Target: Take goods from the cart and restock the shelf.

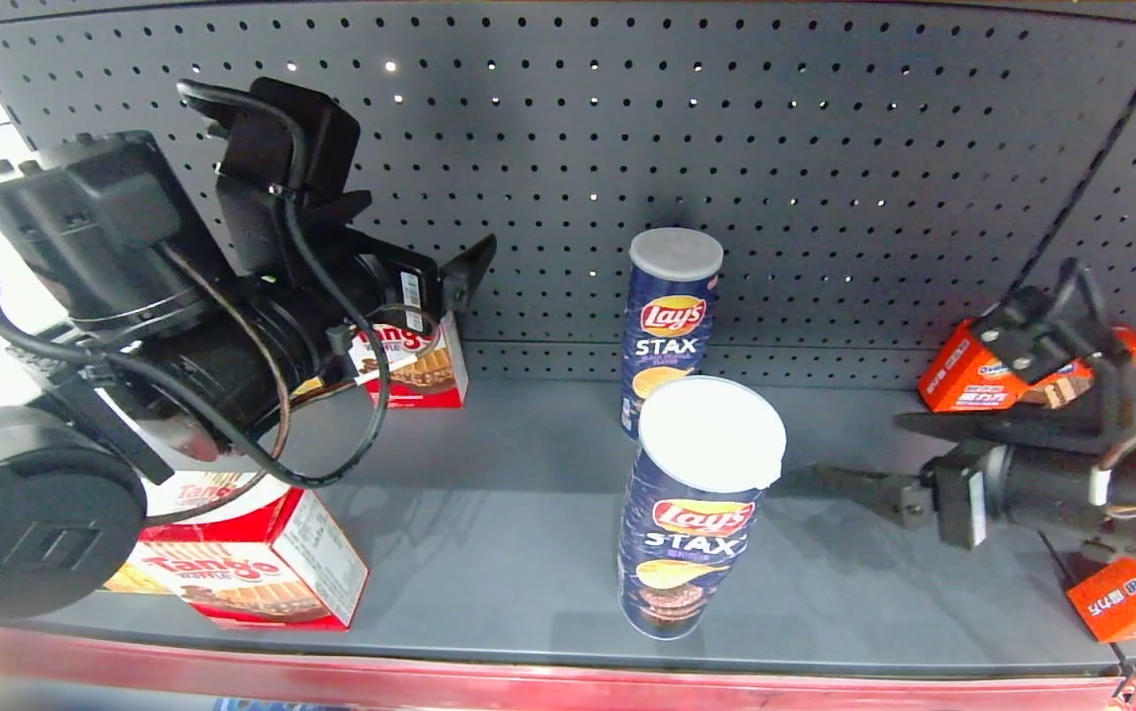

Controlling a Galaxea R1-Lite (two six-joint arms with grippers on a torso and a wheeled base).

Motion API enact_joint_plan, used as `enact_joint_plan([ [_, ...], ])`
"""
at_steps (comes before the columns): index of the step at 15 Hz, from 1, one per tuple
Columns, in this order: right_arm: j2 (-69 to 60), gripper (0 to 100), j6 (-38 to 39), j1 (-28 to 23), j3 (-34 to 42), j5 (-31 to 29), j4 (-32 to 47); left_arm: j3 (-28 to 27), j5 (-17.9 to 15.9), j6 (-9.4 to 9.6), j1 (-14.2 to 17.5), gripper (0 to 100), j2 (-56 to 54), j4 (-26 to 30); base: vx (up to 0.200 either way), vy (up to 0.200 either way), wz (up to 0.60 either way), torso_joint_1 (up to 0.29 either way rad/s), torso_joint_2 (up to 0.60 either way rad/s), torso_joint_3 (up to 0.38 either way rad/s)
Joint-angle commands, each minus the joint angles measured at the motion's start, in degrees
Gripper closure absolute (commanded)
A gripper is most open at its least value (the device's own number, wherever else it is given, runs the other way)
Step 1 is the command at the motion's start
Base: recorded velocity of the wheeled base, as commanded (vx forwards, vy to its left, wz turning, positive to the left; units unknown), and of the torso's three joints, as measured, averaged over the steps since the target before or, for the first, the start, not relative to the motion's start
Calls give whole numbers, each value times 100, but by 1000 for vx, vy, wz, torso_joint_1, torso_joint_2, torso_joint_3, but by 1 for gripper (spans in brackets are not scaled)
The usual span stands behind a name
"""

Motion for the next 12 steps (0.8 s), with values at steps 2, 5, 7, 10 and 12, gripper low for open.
enact_joint_plan([
  [2,-1402,0,18,-969,277,6,-8,327,11,25,0,0,-623,87,0,0,0,0,0,0],
  [5,-2641,0,27,-1576,936,-2,27,467,19,192,17,0,-1432,755,0,0,0,0,0,0],
  [7,-3379,0,18,-2103,1279,42,36,432,28,192,61,0,-2065,1485,0,0,0,0,0,0],
  [10,-3995,0,1,-2165,1498,24,45,476,28,192,61,0,-2777,2100,0,0,0,0,0,0],
  [12,-4320,0,1,-2173,1665,24,36,476,46,192,61,0,-3357,2689,0,0,0,0,0,0],
])
